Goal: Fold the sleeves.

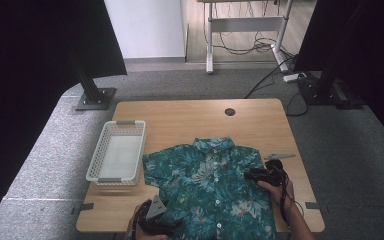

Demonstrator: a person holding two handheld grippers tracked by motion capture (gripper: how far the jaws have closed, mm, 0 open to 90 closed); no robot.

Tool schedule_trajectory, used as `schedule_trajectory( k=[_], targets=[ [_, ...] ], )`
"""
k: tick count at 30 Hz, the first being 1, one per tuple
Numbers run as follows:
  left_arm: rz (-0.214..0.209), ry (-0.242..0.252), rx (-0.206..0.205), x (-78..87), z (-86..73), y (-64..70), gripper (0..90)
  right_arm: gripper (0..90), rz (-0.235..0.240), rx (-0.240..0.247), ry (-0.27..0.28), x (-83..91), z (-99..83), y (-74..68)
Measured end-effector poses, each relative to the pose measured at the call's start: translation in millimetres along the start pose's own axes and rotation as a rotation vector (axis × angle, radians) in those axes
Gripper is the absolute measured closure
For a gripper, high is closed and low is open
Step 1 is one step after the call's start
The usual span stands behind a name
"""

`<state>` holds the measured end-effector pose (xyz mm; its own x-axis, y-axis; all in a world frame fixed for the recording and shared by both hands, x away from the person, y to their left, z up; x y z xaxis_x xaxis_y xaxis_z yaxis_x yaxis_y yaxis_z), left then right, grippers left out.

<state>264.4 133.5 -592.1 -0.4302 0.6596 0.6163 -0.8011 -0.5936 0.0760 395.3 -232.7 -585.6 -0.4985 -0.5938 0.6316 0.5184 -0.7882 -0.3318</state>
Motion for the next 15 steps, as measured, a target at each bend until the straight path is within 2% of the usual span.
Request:
schedule_trajectory(
  k=[7,10,15],
  targets=[
    [-0.005,0.002,0.008,0.9,0.6,-1.0,15.5,39.4,-0.036,0.021,0.016,8.2,1.5,-9.1],
    [-0.008,0.010,0.017,2.8,1.0,-2.9,15.3,38.0,-0.029,0.027,0.029,11.4,-0.3,-18.7],
    [-0.015,0.021,0.031,7.4,0.6,-6.7,15.3,35.0,-0.018,0.074,0.016,8.0,-9.5,-39.3]
  ],
)
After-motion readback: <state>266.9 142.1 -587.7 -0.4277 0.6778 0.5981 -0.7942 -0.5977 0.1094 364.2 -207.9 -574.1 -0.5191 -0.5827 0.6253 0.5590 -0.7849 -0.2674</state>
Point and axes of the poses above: each handheld gripper's, and its own axes: x roughly backward along the jaws, z roughly out of its top, y roughly to its right, the point moved 5 cm from there along -x, roughly forward along the jaws, and after that the axes turned 5 degrees about -z, right-handed, at the moved point
